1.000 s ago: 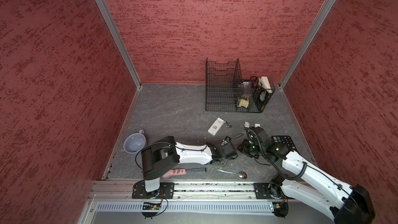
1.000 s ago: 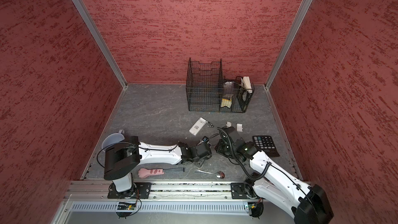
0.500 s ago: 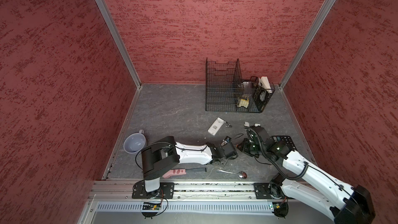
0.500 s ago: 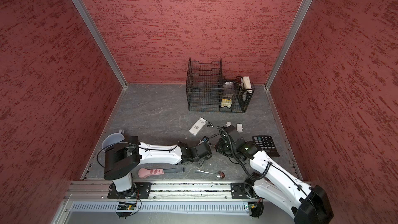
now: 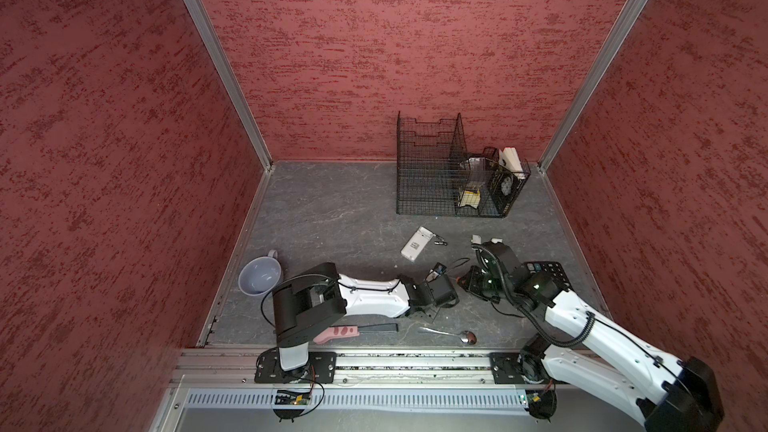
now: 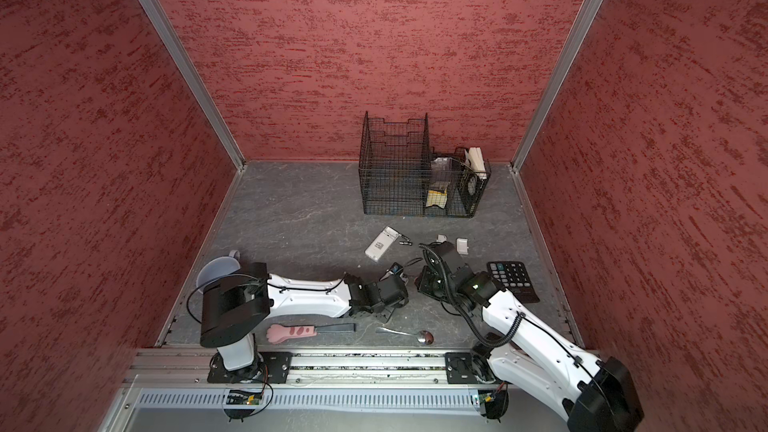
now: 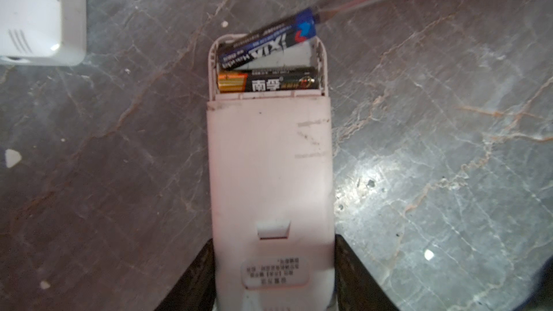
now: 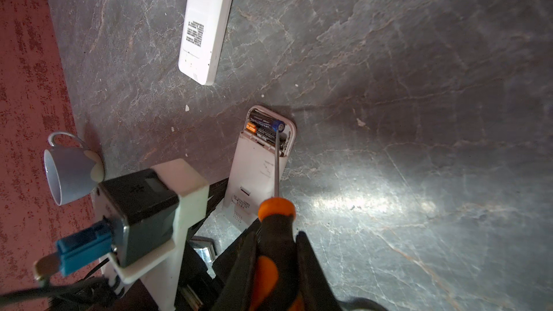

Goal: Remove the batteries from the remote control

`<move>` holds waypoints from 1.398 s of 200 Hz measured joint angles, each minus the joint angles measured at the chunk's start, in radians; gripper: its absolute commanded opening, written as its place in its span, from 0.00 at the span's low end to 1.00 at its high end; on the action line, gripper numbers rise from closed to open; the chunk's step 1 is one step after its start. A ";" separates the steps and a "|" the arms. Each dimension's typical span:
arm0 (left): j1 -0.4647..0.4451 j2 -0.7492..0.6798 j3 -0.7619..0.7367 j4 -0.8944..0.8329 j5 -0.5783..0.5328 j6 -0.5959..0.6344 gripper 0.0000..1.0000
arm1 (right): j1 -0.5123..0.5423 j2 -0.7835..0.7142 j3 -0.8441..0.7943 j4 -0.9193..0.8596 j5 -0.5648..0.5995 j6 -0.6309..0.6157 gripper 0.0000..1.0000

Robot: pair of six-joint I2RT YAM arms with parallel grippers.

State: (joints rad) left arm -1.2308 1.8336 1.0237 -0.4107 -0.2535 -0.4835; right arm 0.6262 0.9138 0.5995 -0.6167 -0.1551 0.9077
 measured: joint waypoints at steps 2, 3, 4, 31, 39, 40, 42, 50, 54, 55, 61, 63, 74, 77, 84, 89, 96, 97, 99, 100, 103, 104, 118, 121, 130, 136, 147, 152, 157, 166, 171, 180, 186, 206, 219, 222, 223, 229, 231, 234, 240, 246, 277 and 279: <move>0.000 0.000 0.000 0.000 0.000 0.000 0.31 | 0.000 0.000 0.000 0.000 0.000 0.000 0.00; 0.000 0.000 0.000 0.000 0.000 0.000 0.31 | 0.000 0.000 0.000 0.000 0.001 0.000 0.00; 0.000 0.000 0.000 0.000 0.000 0.000 0.31 | 0.000 0.000 0.000 0.000 0.001 0.000 0.00; -0.001 -0.001 -0.002 0.003 -0.003 -0.002 0.32 | 0.000 0.005 0.000 0.008 0.009 0.000 0.00; -0.002 -0.001 -0.003 0.005 -0.003 -0.002 0.31 | -0.001 0.008 0.000 0.013 0.013 0.000 0.00; -0.002 -0.001 -0.003 0.005 -0.003 -0.002 0.31 | -0.001 0.008 0.000 0.014 0.014 0.000 0.00; -0.002 -0.001 -0.003 0.005 -0.003 -0.002 0.31 | -0.001 0.009 0.000 0.016 0.017 0.000 0.00; -0.002 -0.001 -0.004 0.006 -0.003 0.000 0.31 | -0.003 0.014 0.000 0.031 0.023 0.000 0.00; -0.002 -0.001 -0.005 0.011 -0.003 0.002 0.31 | -0.003 0.016 0.000 0.039 0.020 -0.001 0.00; -0.002 -0.001 -0.005 0.013 -0.003 0.003 0.31 | -0.003 0.017 0.000 0.044 0.019 -0.001 0.00; -0.002 -0.001 -0.005 0.019 -0.003 0.006 0.31 | -0.003 0.023 0.000 0.063 0.016 -0.004 0.00; -0.002 -0.001 -0.006 0.020 -0.003 0.006 0.31 | -0.003 0.024 0.000 0.067 0.014 -0.004 0.00; -0.002 -0.001 -0.008 0.028 -0.005 0.011 0.31 | -0.003 0.032 0.003 0.092 0.005 -0.006 0.00; -0.002 0.000 -0.009 0.029 -0.006 0.011 0.31 | -0.002 0.034 0.004 0.098 0.004 -0.007 0.00; -0.003 0.000 -0.010 0.034 -0.007 0.013 0.31 | -0.002 0.039 0.007 0.108 0.002 -0.008 0.00; -0.003 0.000 -0.011 0.037 -0.007 0.014 0.31 | -0.002 0.042 0.009 0.114 0.002 -0.008 0.00; -0.003 0.000 -0.012 0.041 -0.008 0.018 0.31 | -0.003 0.045 0.010 0.125 0.001 -0.009 0.00; -0.003 0.000 -0.012 0.042 -0.008 0.018 0.32 | -0.003 0.045 0.010 0.126 0.001 -0.009 0.00; -0.003 0.000 -0.012 0.043 -0.008 0.019 0.32 | -0.003 0.045 0.011 0.127 0.001 -0.010 0.00; -0.003 0.000 -0.012 0.043 -0.008 0.019 0.32 | -0.003 0.045 0.011 0.128 0.002 -0.010 0.00; -0.003 0.000 -0.013 0.045 -0.008 0.020 0.32 | -0.003 0.046 0.011 0.130 0.002 -0.011 0.00; -0.003 0.000 -0.013 0.045 -0.008 0.021 0.32 | -0.003 0.046 0.011 0.131 0.001 -0.010 0.00; -0.003 0.000 -0.014 0.050 -0.009 0.022 0.32 | -0.003 0.045 0.011 0.137 0.002 -0.011 0.00; -0.003 0.000 -0.015 0.051 -0.010 0.023 0.33 | -0.003 0.045 0.011 0.137 0.002 -0.011 0.00; -0.003 0.000 -0.016 0.053 -0.010 0.025 0.36 | -0.003 0.045 0.011 0.137 0.002 -0.011 0.00; -0.004 0.000 -0.017 0.055 -0.011 0.025 0.39 | -0.003 0.043 0.011 0.137 0.002 -0.011 0.00; -0.004 0.000 -0.017 0.056 -0.011 0.026 0.44 | -0.004 0.035 0.011 0.137 0.003 -0.011 0.00; -0.004 0.000 -0.017 0.056 -0.011 0.026 0.46 | -0.004 0.029 0.011 0.137 0.003 -0.011 0.00; -0.004 0.000 -0.017 0.056 -0.011 0.026 0.49 | -0.005 0.023 0.011 0.137 0.005 -0.011 0.00; -0.004 0.000 -0.017 0.056 -0.012 0.026 0.51 | -0.006 0.010 0.011 0.137 0.006 -0.011 0.00; -0.004 0.000 -0.017 0.056 -0.012 0.026 0.52 | -0.006 0.003 0.011 0.137 0.006 -0.010 0.00; -0.004 0.000 -0.017 0.055 -0.012 0.026 0.53 | -0.006 -0.008 0.011 0.137 0.007 -0.010 0.00; -0.004 0.000 -0.017 0.055 -0.013 0.025 0.54 | -0.006 -0.014 0.011 0.137 0.007 -0.010 0.00; -0.004 0.000 -0.017 0.052 -0.013 0.025 0.55 | -0.006 -0.029 0.009 0.137 0.010 -0.007 0.00; -0.004 0.000 -0.017 0.052 -0.013 0.025 0.56 | -0.006 -0.036 0.006 0.137 0.010 -0.006 0.00; -0.004 0.000 -0.017 0.052 -0.013 0.025 0.56 | -0.006 -0.037 0.005 0.137 0.010 -0.006 0.00; -0.004 0.000 -0.017 0.052 -0.013 0.025 0.56 | -0.006 -0.038 0.005 0.137 0.010 -0.006 0.00; -0.004 -0.001 -0.017 0.052 -0.013 0.024 0.56 | -0.006 -0.040 0.003 0.137 0.010 -0.006 0.00; -0.004 -0.001 -0.017 0.052 -0.013 0.024 0.56 | -0.006 -0.042 0.003 0.138 0.010 -0.006 0.00; -0.004 -0.001 -0.018 0.052 -0.013 0.024 0.56 | -0.006 -0.043 0.002 0.137 0.010 -0.006 0.00; -0.004 -0.002 -0.018 0.053 -0.014 0.024 0.56 | -0.006 -0.044 0.001 0.137 0.010 -0.006 0.00; -0.004 -0.002 -0.019 0.053 -0.014 0.021 0.56 | -0.006 -0.044 0.001 0.137 0.010 -0.006 0.00; -0.004 -0.008 -0.025 0.061 -0.016 0.016 0.56 | -0.007 -0.043 0.000 0.139 0.010 -0.006 0.00; -0.004 -0.008 -0.026 0.062 -0.016 0.016 0.56 | -0.007 -0.043 0.000 0.140 0.010 -0.006 0.00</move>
State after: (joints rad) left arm -1.2346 1.8256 0.9977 -0.3489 -0.2691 -0.4671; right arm 0.6193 0.8707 0.5991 -0.4770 -0.1452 0.9020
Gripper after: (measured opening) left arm 0.562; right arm 0.205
